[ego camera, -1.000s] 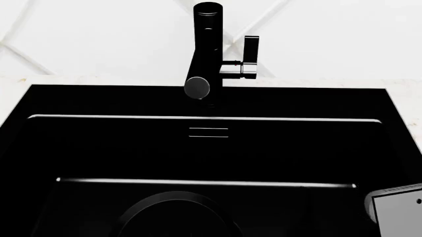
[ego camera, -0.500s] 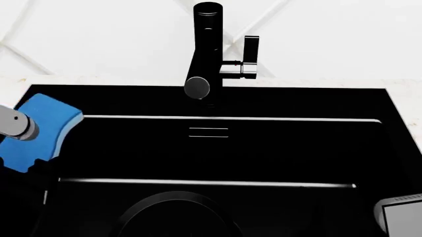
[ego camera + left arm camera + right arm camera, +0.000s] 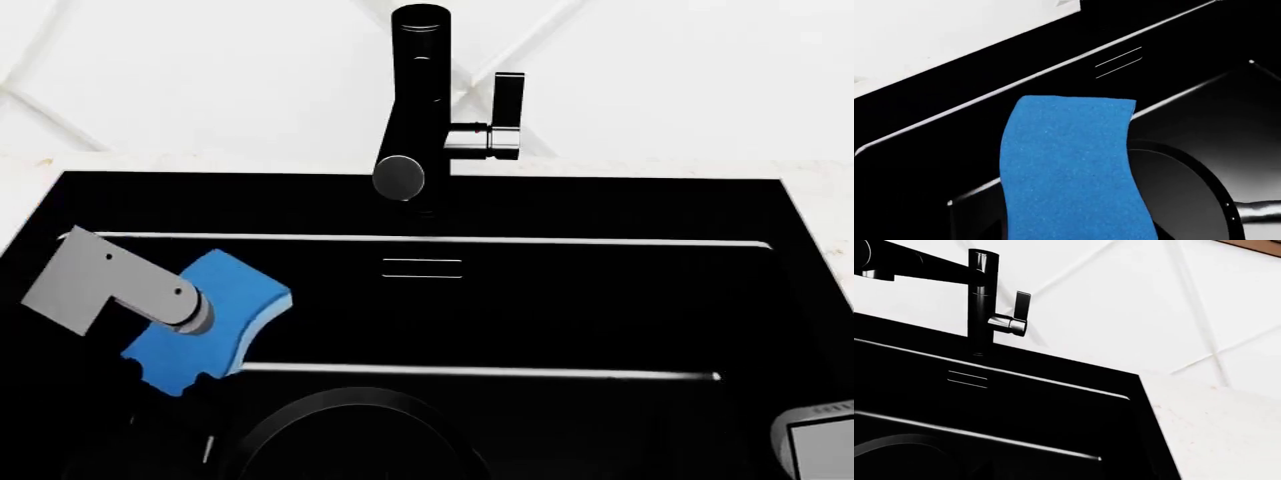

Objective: Pick the pan and sponge and place them into the sink. Then turn on the water.

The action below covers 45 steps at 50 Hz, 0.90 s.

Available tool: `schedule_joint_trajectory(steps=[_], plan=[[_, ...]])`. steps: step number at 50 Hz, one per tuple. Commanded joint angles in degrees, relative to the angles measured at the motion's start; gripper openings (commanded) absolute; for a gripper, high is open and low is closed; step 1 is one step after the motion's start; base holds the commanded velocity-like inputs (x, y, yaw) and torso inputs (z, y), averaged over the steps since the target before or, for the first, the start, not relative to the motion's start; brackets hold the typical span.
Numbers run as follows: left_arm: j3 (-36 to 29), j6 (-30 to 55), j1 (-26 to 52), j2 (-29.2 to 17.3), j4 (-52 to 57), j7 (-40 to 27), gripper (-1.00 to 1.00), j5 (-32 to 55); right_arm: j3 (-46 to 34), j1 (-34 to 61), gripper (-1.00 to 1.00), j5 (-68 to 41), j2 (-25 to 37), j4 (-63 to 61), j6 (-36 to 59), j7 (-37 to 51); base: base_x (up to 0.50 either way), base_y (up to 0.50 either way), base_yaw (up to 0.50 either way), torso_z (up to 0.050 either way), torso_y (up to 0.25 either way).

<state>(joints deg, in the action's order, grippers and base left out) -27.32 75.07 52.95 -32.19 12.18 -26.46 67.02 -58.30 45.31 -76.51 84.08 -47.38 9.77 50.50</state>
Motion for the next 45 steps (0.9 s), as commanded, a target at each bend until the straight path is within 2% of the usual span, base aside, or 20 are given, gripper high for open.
schedule_joint_trajectory(steps=[1, 15, 38, 45], plan=[[-5.46, -3.21, 0.70, 4.31, -4.05, 2.73, -1.00, -4.10, -0.06, -0.42, 1.00, 0.34, -0.14, 0.05, -0.23, -0.03, 0.00, 0.00, 0.00, 0.000, 0.000], [-12.80, -5.84, -1.03, 7.46, -6.40, 5.13, -1.00, -9.03, -0.40, -1.39, 1.00, 0.95, 0.85, -0.63, -1.32, 0.34, 0.00, 0.00, 0.00, 0.000, 0.000], [-18.21, -10.62, -1.65, 11.86, -15.41, 8.85, -1.00, -14.03, -0.64, -2.26, 1.00, 1.00, 1.12, -0.74, -1.94, 0.66, 0.00, 0.00, 0.00, 0.000, 0.000], [-18.97, -11.66, -1.65, 12.30, -16.84, 10.03, -1.00, -14.60, -0.65, -2.15, 1.00, 1.79, -1.35, 0.80, -1.37, 0.02, 0.00, 0.00, 0.00, 0.000, 0.000]])
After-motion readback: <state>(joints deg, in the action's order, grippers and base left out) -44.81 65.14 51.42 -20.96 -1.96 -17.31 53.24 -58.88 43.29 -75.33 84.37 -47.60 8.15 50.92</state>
